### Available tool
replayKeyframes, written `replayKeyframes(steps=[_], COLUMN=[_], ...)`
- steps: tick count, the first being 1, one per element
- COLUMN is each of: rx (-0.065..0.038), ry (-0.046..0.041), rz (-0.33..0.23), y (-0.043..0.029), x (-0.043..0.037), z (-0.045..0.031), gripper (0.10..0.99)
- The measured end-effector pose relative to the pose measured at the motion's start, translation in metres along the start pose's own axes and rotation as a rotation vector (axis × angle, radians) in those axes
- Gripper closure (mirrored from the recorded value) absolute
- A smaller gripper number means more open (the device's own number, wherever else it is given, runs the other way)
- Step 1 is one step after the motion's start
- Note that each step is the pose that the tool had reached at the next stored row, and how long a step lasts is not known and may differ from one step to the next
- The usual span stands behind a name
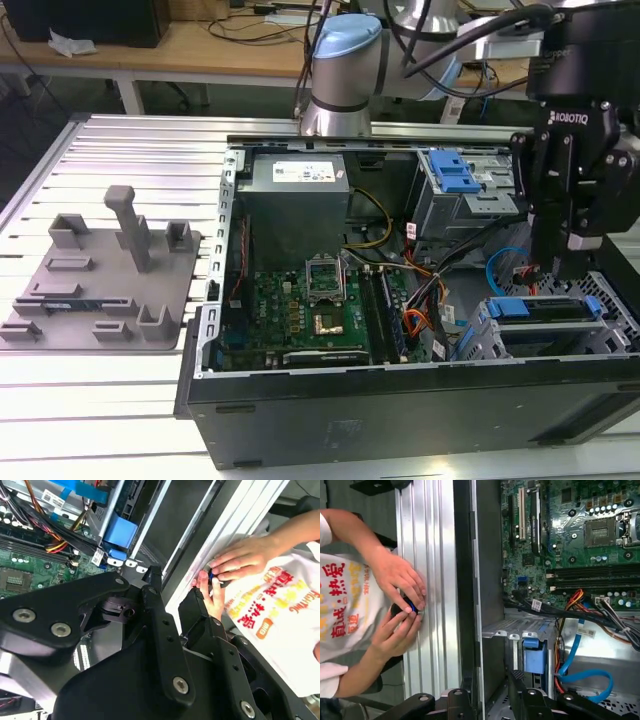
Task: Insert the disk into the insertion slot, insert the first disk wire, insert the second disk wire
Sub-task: 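Insert the first disk wire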
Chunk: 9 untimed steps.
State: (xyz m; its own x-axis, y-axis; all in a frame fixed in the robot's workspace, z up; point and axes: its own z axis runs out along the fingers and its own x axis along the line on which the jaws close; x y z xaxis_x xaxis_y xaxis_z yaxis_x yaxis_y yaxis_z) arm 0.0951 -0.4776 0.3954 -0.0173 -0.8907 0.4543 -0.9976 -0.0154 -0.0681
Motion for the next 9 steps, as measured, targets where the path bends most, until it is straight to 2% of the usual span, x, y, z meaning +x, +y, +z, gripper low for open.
replayKeyframes(steps=[2, 5, 7, 9], rx=[0.000, 0.005, 0.007, 0.008], ry=[0.0086, 0.0094, 0.0095, 0.0097], rz=[-0.001, 0.002, 0.003, 0.003], y=[0.0030, 0.0032, 0.0030, 0.0022], x=[-0.0026, -0.0107, -0.0287, -0.0387], z=[-0.0003, -0.0020, -0.0097, -0.0143], gripper=[0.675, 0.675, 0.675, 0.675])
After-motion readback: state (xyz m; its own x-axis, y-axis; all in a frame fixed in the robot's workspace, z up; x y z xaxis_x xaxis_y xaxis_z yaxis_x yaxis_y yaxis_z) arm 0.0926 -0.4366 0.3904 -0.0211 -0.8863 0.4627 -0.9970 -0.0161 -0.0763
